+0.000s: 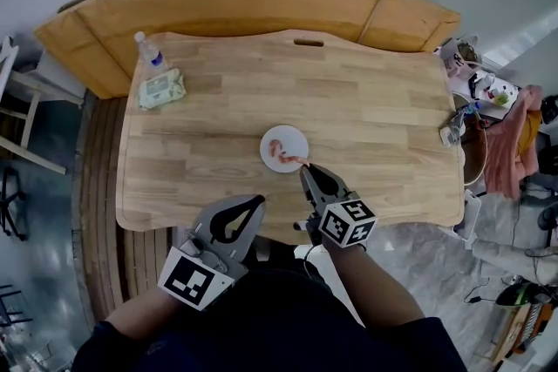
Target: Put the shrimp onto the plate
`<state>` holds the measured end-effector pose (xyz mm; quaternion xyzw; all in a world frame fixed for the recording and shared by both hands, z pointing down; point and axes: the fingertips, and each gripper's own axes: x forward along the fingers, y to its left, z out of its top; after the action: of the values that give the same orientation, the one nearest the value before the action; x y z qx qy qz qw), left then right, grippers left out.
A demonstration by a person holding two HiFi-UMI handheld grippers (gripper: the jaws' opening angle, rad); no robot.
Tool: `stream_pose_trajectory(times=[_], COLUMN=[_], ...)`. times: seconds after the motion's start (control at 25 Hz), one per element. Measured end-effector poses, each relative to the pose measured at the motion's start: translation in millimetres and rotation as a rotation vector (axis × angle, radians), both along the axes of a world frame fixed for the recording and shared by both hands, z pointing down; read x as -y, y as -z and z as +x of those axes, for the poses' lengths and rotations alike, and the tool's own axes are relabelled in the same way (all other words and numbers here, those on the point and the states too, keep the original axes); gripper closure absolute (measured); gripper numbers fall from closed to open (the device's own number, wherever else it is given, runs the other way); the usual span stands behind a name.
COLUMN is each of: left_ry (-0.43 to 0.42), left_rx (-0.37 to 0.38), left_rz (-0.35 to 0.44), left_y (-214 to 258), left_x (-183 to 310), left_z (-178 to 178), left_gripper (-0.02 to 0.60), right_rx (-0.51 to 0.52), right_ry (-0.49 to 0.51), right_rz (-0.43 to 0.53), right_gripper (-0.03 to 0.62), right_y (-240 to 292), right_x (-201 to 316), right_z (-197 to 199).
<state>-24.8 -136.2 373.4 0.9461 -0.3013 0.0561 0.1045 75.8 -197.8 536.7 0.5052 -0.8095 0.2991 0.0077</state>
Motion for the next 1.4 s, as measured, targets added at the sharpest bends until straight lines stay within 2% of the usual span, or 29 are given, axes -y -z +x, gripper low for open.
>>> stream_pose_trajectory(times=[0.24, 0.64, 0.88, 1.16, 1.4], left_ry=[0.023, 0.044, 0.063, 0.082, 0.094], left_rx=[0.005, 0.019, 0.033, 0.056, 0.057], left_rz=[0.016, 0.041, 0.034, 0.030, 0.044], left_y=[-1, 3, -3, -11, -10], left_x=[13, 28, 34, 44, 53], left_z=[3, 11, 10, 6, 4], left_gripper=[0.577, 0.576, 0.577, 0.577, 0.576], right_rx=[-0.035, 0.031, 0.015, 0.124, 0.164], right_ry=[0.009, -0.041, -0.078, -0.130, -0.143], right_rz=[-0.085, -0.270, -0.388, -0.500, -0.568], right_gripper=[0.560, 0.560, 0.560, 0.560, 0.560], right_y=[-46, -116, -156, -187, -200], right_x=[19, 59, 77, 90, 93], right_z=[4, 8, 14, 14, 7])
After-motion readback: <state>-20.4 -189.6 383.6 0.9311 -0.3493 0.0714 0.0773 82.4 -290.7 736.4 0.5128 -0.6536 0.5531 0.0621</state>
